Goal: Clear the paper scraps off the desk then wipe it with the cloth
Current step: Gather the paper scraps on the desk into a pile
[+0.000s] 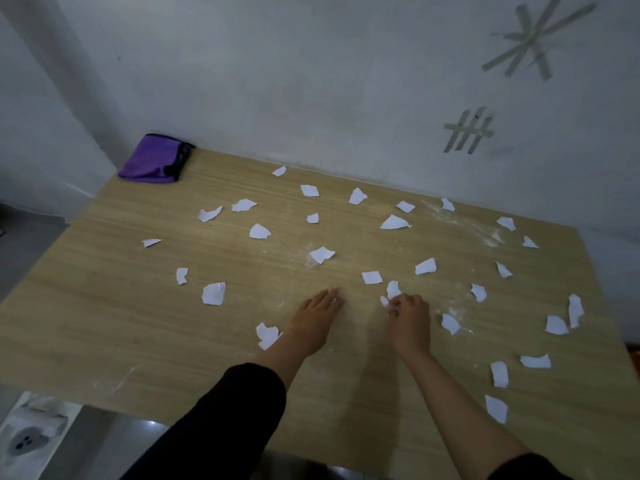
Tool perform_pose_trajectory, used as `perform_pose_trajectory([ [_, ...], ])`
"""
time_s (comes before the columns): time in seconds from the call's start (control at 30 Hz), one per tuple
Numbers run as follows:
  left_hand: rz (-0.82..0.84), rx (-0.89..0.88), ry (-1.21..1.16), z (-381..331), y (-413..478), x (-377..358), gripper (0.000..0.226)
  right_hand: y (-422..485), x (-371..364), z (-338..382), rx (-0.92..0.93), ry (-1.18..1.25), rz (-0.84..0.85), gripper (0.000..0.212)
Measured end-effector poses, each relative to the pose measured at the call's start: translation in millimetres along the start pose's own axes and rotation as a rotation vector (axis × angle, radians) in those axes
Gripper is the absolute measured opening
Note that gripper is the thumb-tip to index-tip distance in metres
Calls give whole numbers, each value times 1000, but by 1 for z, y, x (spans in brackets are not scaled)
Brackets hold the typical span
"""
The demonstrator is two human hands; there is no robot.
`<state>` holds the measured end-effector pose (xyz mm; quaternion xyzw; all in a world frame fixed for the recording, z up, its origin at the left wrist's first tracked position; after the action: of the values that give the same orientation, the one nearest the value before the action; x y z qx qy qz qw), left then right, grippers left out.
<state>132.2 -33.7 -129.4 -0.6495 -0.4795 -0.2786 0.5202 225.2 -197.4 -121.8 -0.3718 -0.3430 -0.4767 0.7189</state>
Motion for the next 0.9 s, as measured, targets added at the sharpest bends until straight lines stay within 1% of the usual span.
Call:
perform_pose_trajectory([
  [0.07,7,-8,3,-2,4,3,61,17,7,-1,-5,27,39,10],
  [0.1,-17,-12,-14,-2,6,4,58,24,9,-2,-3,47,76,10],
  [0.17,-71,-24,-40,1,10,4,51,35,9,-1,39,73,124,17],
  [0.2,-89,-29,-50,3,12,3,47,38,7,-2,67,73,136,20],
  [0.27,-118,-21,-79,6,13,2,39,40,2,-3,116,13,139,19],
  [0.33,-169,1,-203,9,13,3,33,36,-1,-4,113,-27,134,11],
  [0.37,-217,36,-311,12,12,4,31,34,-2,-5,113,-29,118,9],
  [0.47,-422,179,-628,25,0,10,24,28,-6,-6,88,37,63,8],
  [0.5,-477,217,-692,29,-5,12,21,27,-6,-5,47,85,58,7],
  [0.57,-532,273,-768,40,-19,13,16,26,-7,-2,-4,91,61,9],
  [0.63,-538,297,-750,50,-36,12,12,22,-12,3,45,52,70,15],
  [0.67,-534,309,-720,55,-45,9,11,17,-14,10,82,72,72,17],
  [0.7,-533,321,-697,60,-54,6,10,8,-16,20,112,137,95,16],
  [0.77,-534,339,-662,68,-71,-2,10,-13,-23,42,139,318,175,4],
  [0.83,-531,340,-602,73,-82,-11,10,-32,-34,62,158,419,266,17],
  [0.9,-528,345,-536,76,-89,-20,10,-45,-52,72,192,428,342,18],
])
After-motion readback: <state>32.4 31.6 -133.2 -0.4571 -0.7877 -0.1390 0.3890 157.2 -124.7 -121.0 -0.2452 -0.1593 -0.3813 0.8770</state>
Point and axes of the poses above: each hand's wrist, its own y-axis towards the middle knuckle, its own x-axis out of the back of the hand, z = x × y, the point moved 2 cm from there along y, towards the middle knuckle, and after that the axes turned 7 degrees about z, right-handed, at the moved point
